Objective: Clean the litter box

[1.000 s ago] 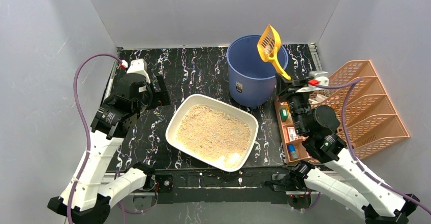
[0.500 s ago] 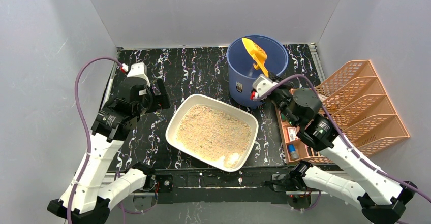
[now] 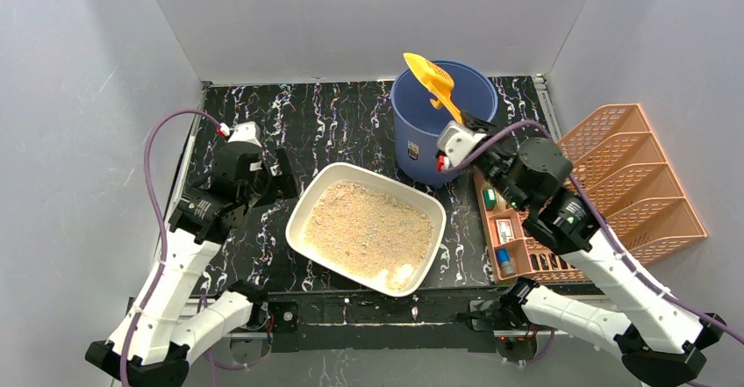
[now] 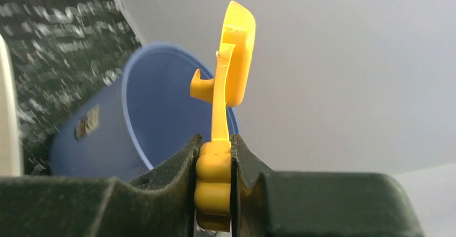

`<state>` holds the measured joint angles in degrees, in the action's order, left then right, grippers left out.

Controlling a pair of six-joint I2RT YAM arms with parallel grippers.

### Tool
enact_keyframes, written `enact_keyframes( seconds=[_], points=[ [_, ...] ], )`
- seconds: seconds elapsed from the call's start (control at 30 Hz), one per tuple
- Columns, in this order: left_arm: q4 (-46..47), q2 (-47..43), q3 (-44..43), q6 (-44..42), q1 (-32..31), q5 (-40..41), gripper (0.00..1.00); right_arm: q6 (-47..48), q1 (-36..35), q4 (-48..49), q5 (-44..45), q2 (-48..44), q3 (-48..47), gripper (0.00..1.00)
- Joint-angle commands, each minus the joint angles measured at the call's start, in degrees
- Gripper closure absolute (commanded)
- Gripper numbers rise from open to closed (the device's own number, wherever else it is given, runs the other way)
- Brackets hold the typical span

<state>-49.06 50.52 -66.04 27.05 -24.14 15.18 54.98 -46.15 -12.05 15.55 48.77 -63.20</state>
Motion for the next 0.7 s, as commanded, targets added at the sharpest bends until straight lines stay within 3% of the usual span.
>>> enact_keyframes(
  seconds=[0.0, 0.33, 0.67],
  points=[
    [-0.3, -0.4, 4.0, 3.0, 0.0, 0.0, 0.02, -15.0, 0.0, 2.1, -6.4, -0.7, -8.2, 0.99],
    [6.8, 5.5, 12.0, 4.2, 0.0, 2.5, 0.02, -49.7, -0.1, -6.2, -12.4, 0.4, -16.0, 0.99],
    [15.1, 19.5, 13.7, 2.5, 0.1, 1.0, 0.06, -68.1, -0.1, -20.9, -17.3, 1.9, -19.0, 0.99]
  ],
)
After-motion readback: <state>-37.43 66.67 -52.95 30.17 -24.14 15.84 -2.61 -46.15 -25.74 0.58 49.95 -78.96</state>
